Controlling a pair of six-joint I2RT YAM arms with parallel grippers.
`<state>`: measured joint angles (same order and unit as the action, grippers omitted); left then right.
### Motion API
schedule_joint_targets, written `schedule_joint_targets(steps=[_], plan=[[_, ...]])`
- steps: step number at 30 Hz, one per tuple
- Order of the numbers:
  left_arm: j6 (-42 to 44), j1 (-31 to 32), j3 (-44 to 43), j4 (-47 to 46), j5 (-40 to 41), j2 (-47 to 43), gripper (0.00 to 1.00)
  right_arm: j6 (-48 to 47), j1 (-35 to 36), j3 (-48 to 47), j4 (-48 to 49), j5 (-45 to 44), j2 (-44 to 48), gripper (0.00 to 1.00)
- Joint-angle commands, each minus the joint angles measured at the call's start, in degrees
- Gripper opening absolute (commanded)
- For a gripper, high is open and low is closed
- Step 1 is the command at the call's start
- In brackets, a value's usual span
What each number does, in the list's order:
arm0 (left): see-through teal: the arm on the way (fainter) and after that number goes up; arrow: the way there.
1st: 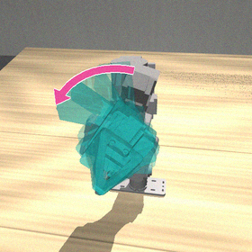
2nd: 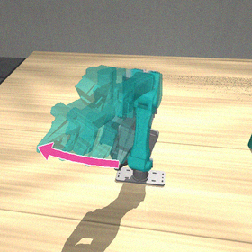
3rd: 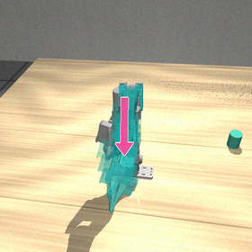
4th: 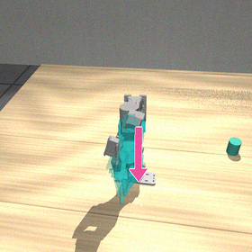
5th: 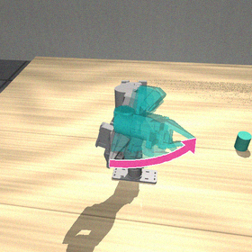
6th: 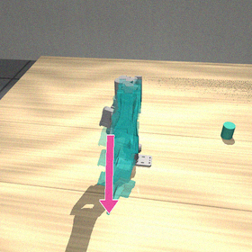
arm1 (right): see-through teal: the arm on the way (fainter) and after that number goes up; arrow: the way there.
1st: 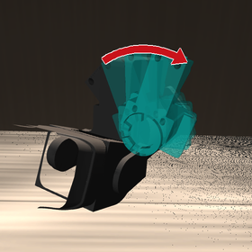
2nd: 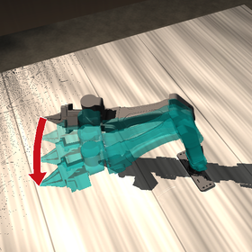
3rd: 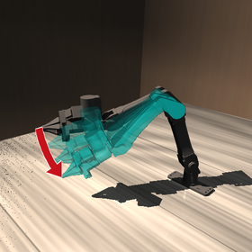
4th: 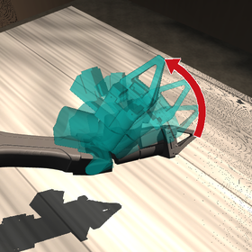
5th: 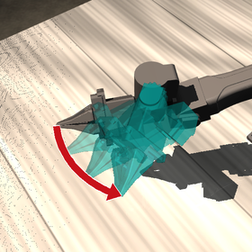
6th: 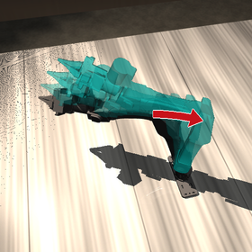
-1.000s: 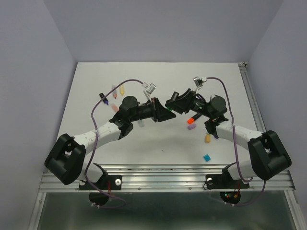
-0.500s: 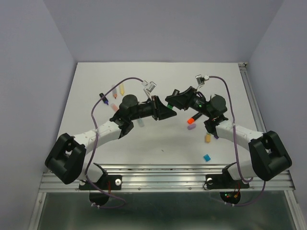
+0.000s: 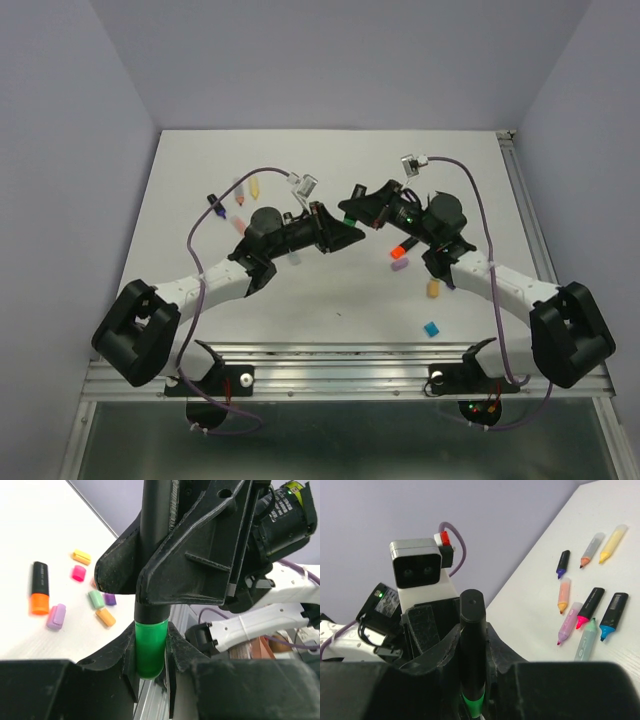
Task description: Open the pen caps
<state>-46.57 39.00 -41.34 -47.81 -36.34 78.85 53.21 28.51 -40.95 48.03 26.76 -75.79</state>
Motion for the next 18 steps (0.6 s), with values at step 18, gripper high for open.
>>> schedule_joint_targets(steps=[18], plan=[[7.0, 5.8, 5.5, 16.8, 6.9, -7.2, 0.00, -17.5, -13.4, -22.8, -18.4, -26.3, -7.6, 0.01]])
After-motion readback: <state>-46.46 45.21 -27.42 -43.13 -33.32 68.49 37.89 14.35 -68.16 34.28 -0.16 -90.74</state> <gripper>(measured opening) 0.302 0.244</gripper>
